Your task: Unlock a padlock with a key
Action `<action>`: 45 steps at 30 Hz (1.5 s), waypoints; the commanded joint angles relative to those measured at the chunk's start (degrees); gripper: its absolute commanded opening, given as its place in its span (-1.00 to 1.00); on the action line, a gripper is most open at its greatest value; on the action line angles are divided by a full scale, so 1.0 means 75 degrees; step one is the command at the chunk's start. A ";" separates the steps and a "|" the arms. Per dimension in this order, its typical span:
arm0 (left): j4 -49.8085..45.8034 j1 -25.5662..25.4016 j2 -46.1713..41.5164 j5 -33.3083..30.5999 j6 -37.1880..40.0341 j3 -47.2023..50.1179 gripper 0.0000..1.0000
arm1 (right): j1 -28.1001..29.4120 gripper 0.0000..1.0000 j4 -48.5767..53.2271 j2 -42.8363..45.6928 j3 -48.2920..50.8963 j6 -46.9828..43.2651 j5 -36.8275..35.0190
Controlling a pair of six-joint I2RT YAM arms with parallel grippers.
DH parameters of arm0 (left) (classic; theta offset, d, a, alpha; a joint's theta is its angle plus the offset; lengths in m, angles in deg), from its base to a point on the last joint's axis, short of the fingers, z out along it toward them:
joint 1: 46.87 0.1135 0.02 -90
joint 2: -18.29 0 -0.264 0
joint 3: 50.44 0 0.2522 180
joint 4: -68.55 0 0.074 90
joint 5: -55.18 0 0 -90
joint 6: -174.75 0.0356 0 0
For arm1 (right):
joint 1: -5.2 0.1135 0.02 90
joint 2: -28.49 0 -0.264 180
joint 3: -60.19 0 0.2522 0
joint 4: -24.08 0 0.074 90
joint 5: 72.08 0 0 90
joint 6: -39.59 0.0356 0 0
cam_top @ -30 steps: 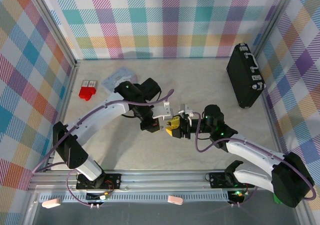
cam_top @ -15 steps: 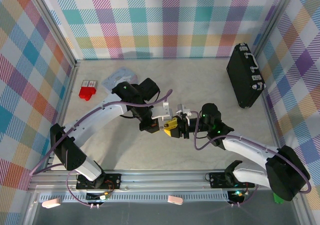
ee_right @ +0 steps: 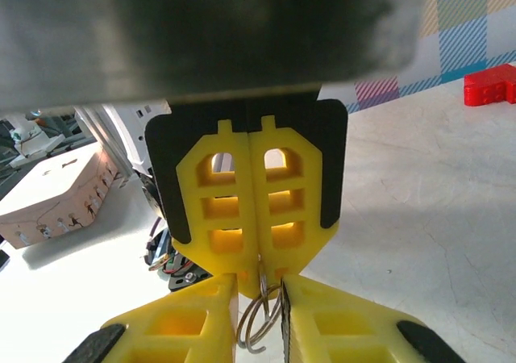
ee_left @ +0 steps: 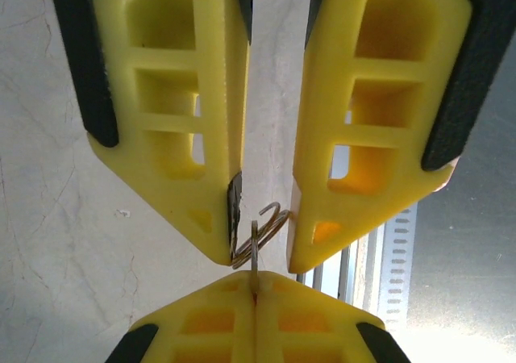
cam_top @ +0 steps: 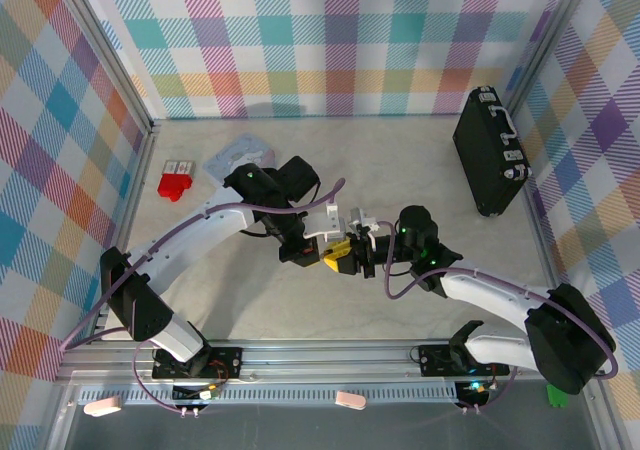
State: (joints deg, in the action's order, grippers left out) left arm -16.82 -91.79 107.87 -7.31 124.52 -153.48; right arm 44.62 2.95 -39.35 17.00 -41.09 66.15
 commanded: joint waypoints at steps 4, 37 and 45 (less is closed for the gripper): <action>0.0034 -0.0082 -0.0249 0.0221 0.0158 0.0009 -1.00 | 0.0053 -0.68 0.0223 -0.0028 -0.0185 -0.0323 -0.0090; 1.3733 0.2182 -0.3599 0.1671 -0.7730 0.6160 -0.34 | -0.0252 -1.00 -0.4329 0.0460 0.1117 0.5268 -0.4848; 1.6021 0.2136 -0.2928 0.2089 -0.9167 0.6559 -0.34 | -0.0068 -1.00 -0.4933 0.0003 0.0752 0.5641 -0.4738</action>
State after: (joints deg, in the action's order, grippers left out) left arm 90.95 -75.60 84.65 5.27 62.19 -105.44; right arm 43.42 -28.02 -37.95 24.80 -1.64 31.20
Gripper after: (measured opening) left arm 0.329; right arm 0.050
